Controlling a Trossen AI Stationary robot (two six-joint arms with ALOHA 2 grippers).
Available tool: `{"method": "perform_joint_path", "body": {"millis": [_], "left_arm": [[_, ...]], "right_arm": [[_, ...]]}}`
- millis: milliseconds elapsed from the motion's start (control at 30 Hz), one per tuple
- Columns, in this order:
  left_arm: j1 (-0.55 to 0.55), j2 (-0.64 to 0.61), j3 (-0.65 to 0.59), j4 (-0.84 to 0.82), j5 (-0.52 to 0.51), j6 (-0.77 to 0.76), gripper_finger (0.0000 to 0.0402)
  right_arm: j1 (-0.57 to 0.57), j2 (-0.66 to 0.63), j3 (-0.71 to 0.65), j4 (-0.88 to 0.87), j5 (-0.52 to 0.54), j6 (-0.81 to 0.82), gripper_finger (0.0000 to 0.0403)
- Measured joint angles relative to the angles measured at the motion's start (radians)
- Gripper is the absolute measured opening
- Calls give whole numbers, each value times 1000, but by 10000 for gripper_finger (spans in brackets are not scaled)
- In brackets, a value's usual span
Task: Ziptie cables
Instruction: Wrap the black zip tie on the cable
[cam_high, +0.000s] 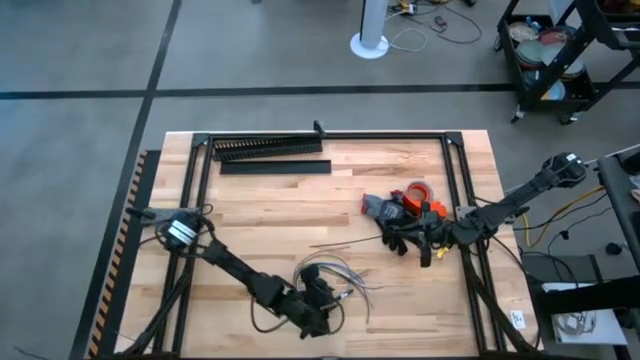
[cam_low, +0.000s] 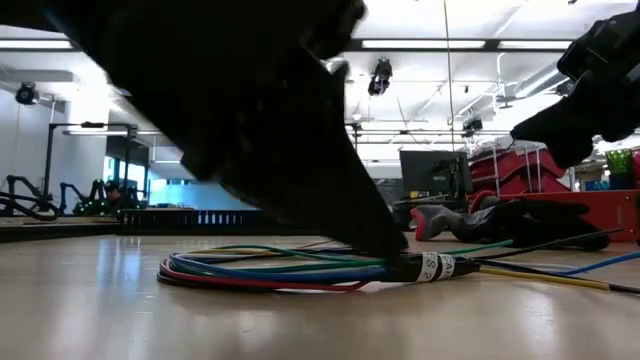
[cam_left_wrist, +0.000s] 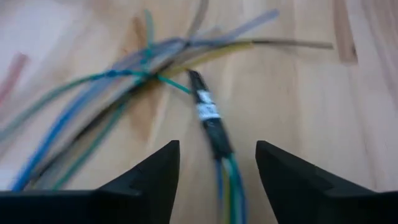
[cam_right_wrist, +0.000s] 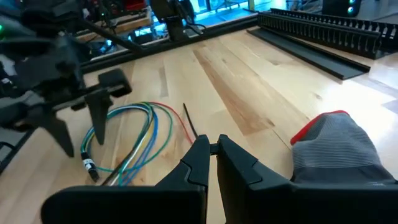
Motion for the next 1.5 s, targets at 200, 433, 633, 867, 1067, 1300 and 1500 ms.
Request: {"method": "perform_joint_path", "body": {"millis": [200,433,633,867,1067,1300,1500], "left_arm": [[29,62,118,-147,55,-38,200],[93,98,157,-227,174,-142,95],[95,48,159,-366,104,-202,16],[72,-158,67,-772,-79,-355,5],[39,-461,-157,-868,-95,-535,3],[-41,-886,-276,-889,-150,-618,2],[-83,-1105,-173,-879,-174,-525,2]], "right_arm": [[0,-1,0,4,1,-6,0],[0,-1,0,11,1,-5,0],[0,32,51,-19,2,-4,0],[0,239,143,-14,45,48,0],[0,510,252,48,100,118,0],[0,771,415,85,104,171,0],[13,950,496,86,94,344,0]]}}
